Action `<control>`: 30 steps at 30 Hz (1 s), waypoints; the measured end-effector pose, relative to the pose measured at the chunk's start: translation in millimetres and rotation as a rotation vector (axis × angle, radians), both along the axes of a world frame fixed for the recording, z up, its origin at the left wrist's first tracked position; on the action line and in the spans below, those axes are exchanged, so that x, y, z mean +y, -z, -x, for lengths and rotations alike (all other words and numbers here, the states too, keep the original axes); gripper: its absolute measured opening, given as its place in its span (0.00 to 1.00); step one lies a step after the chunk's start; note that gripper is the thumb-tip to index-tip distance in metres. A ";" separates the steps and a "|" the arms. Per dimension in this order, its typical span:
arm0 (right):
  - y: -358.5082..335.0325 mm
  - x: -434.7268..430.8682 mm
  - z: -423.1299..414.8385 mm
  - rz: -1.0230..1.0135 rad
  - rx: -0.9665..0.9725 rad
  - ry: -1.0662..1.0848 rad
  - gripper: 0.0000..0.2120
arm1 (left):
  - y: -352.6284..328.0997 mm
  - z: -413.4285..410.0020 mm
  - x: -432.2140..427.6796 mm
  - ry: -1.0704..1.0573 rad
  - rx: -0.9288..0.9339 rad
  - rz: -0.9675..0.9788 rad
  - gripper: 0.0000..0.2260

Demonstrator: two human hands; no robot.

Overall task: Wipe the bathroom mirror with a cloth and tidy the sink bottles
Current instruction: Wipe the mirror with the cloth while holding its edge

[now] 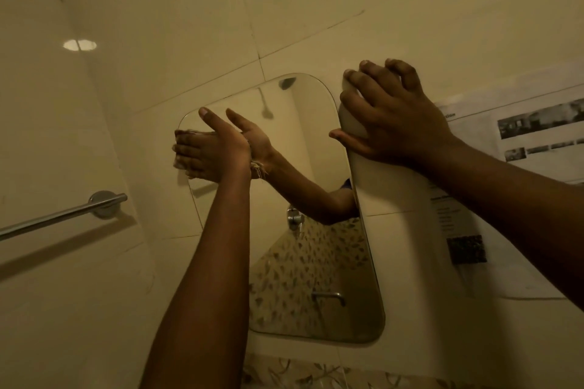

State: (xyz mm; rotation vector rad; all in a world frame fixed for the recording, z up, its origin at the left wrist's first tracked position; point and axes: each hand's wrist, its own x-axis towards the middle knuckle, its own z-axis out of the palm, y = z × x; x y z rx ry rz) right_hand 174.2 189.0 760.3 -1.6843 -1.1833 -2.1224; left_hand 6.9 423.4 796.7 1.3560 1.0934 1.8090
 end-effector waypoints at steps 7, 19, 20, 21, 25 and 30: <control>-1.2 -1.7 2.4 0.011 0.011 0.018 0.34 | -11.3 -4.3 -13.2 -0.060 0.195 -0.237 0.42; -0.4 -2.8 5.1 0.009 0.023 0.030 0.34 | 28.8 9.8 22.1 -0.214 0.630 -1.063 0.41; -0.1 -3.0 5.0 0.012 0.026 0.030 0.34 | 29.7 12.2 26.3 -0.217 0.666 -1.129 0.42; 0.1 -3.1 4.8 0.016 0.030 0.029 0.35 | 30.5 14.7 29.7 -0.215 0.697 -1.184 0.42; 0.3 -3.3 5.4 0.016 0.035 0.026 0.34 | 30.3 22.3 41.8 -0.178 0.801 -1.371 0.45; -0.8 -2.4 5.2 0.015 0.037 0.000 0.35 | 23.6 32.4 60.5 -0.225 0.977 -1.558 0.49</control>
